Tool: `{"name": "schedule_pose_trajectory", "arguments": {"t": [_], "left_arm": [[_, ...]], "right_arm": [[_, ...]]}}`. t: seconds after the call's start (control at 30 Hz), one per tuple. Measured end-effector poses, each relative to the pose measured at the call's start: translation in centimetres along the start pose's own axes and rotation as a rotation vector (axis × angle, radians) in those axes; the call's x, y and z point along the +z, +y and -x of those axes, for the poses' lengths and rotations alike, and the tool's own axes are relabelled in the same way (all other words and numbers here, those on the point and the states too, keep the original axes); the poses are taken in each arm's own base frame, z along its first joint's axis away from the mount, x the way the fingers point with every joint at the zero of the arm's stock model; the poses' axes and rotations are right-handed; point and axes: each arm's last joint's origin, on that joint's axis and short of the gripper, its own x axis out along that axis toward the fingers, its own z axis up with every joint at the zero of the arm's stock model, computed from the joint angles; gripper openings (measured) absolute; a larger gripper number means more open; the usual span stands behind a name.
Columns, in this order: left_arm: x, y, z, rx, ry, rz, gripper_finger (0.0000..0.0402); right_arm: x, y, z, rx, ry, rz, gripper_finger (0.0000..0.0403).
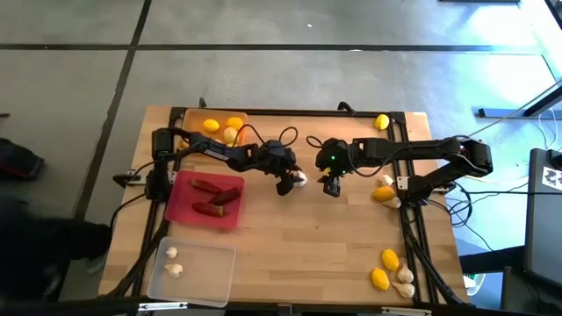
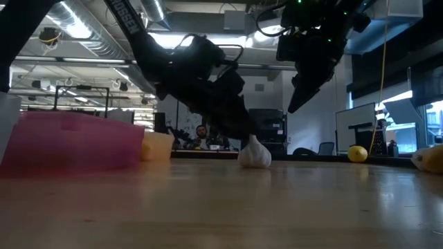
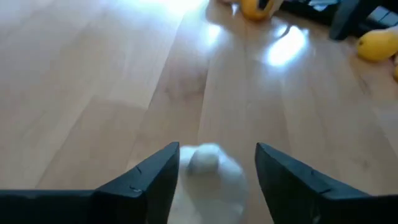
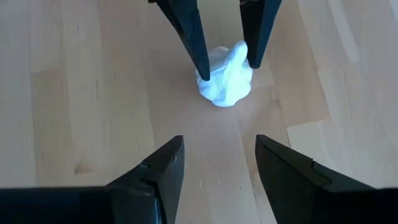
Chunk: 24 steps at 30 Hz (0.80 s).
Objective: Sort produce into baskets
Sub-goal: Put the garlic into the transparent bin
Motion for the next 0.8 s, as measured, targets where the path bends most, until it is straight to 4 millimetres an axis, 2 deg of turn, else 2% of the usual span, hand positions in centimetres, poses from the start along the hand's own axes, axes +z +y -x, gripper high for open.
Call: {"name": "schedule_pose_trajectory", "arguments": {"t": [0.17,0.37,0.63,0.8], "left_arm": [[0.4,-0.3,0.1,-0.004,-0.034,-0.017,0.0178],[0.0,0.0,0.1,0.010,0.003,-0.015,0.0140],[0.1,-0.1,0.1,0.007,0.003,-0.041,0.0068],[1.1,-1.2,1.0,0.000,-0.018,-0.089,0.0025]], "right_arm": [[0.0,0.0,0.0,0.000,0.000,0.004,0.0191],[0.0,0.0,0.0,0.000,0.000,0.008,0.0191],[0.0,0.0,0.0,0.000,0.001,0.008,0.0191],[0.0,0.0,0.0,0.000,0.001,0.008,0.0191]]}}
